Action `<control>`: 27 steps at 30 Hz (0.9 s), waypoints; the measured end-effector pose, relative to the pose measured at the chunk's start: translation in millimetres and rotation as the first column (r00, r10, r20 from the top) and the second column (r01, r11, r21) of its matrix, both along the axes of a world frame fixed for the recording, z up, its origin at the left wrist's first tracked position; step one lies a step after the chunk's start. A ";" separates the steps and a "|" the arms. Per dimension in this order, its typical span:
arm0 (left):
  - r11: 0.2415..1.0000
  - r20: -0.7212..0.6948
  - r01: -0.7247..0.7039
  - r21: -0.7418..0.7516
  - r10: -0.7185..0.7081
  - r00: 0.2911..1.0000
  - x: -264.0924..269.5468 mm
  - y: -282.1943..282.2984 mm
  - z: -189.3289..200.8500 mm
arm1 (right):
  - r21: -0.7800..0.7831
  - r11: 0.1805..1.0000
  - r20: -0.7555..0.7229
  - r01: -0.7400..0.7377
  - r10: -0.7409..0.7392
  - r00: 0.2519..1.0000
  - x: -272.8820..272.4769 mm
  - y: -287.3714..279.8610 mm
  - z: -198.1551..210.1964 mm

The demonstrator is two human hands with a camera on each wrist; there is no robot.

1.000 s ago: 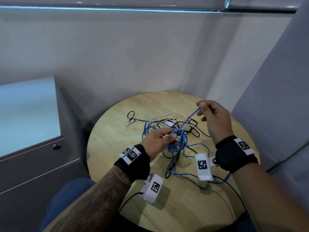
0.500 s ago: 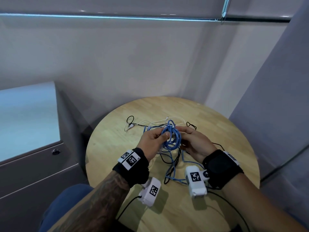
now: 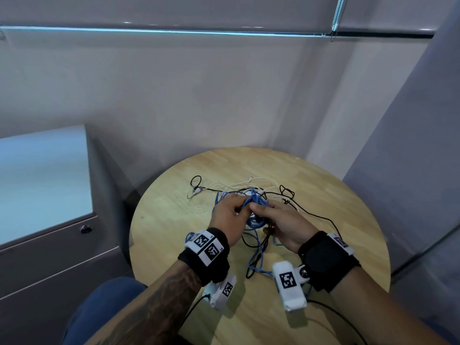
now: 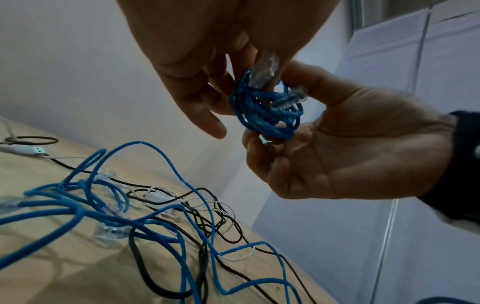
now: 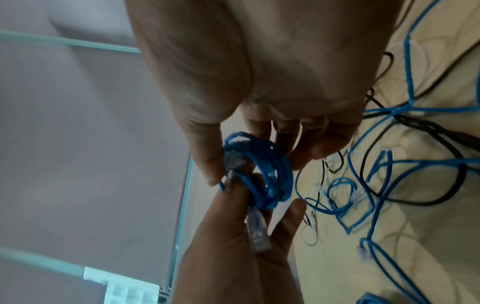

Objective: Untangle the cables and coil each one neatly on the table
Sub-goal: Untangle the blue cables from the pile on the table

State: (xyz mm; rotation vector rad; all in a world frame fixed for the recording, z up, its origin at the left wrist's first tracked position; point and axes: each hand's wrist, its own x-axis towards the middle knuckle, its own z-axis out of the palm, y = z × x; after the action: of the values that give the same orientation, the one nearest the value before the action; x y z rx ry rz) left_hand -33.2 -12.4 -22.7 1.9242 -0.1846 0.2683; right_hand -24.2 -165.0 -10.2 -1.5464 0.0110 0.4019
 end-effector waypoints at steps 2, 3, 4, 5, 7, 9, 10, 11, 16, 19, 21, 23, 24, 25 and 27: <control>1.000 -0.006 -0.002 -0.015 0.002 1.000 1.3 0.7 0.3 | 0.036 0.999 -0.010 0.010 -0.010 1.000 0.6 -1.1 -1.0; 1.000 0.001 -0.007 -0.011 0.007 1.000 1.8 0.8 1.2 | 0.044 0.999 0.000 0.010 -0.010 1.000 1.4 -2.2 -0.7; 1.000 0.007 -0.013 -0.011 0.014 1.000 1.8 0.4 1.9 | 0.043 0.999 0.018 0.009 -0.010 1.000 1.7 -2.7 0.4; 0.999 0.008 -0.021 -0.026 0.021 1.000 1.1 -0.1 2.7 | 0.035 0.999 0.045 0.016 -0.017 0.999 1.6 -2.5 1.0; 0.996 -0.002 -0.032 -0.082 0.032 0.999 -0.4 -1.6 3.3 | 0.018 0.999 0.136 0.051 -0.053 0.989 0.3 0.2 2.3; 0.988 -0.039 -0.029 -0.150 0.023 0.999 -0.4 -2.8 3.5 | 0.022 0.992 0.231 0.124 -0.125 0.965 -1.2 3.4 2.5; 0.982 -0.062 -0.019 -0.186 0.007 0.998 0.3 -2.5 3.6 | 0.038 0.988 0.270 0.151 -0.156 0.950 -2.3 4.1 2.8; 0.976 -0.089 -0.001 -0.220 -0.019 0.996 1.5 -1.9 3.8 | 0.058 0.985 0.306 0.165 -0.175 0.936 -3.4 4.2 3.4; 0.967 -0.097 0.056 -0.249 -0.082 0.992 4.5 3.3 9.0 | 0.038 0.996 0.360 0.085 -0.093 0.928 -5.3 1.0 6.3; 0.974 -0.073 0.010 -0.227 -0.027 0.997 8.0 7.8 7.8 | 0.113 0.994 0.257 0.007 -0.036 0.966 -5.2 -0.1 9.6; 0.972 -0.062 0.012 -0.234 -0.027 0.998 7.3 8.2 7.8 | 0.159 0.987 0.218 0.010 -0.046 0.975 -3.8 -0.3 9.9; 0.979 -0.030 0.020 -0.201 -0.026 0.999 4.6 5.7 7.8 | 0.123 0.992 0.236 0.030 -0.058 0.970 -4.4 2.2 10.9; 0.986 -0.012 0.016 -0.165 -0.018 1.000 2.6 4.0 7.6 | 0.100 0.994 0.253 0.042 -0.066 0.965 -5.5 4.0 10.9; 0.991 -0.004 0.007 -0.133 -0.008 1.000 1.7 1.9 6.2 | 0.091 0.994 0.270 0.059 -0.081 0.959 -7.0 6.2 11.0; 0.994 -0.007 -0.001 -0.107 0.000 1.000 -0.3 -2.2 4.2 | 0.080 0.993 0.323 0.093 -0.114 0.939 -10.0 9.7 10.8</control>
State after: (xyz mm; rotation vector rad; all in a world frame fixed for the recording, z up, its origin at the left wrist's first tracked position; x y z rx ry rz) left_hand -33.4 -14.6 -18.5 1.8192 -0.1619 0.2670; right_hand -34.2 -155.2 0.6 -1.5265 -0.1774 0.0572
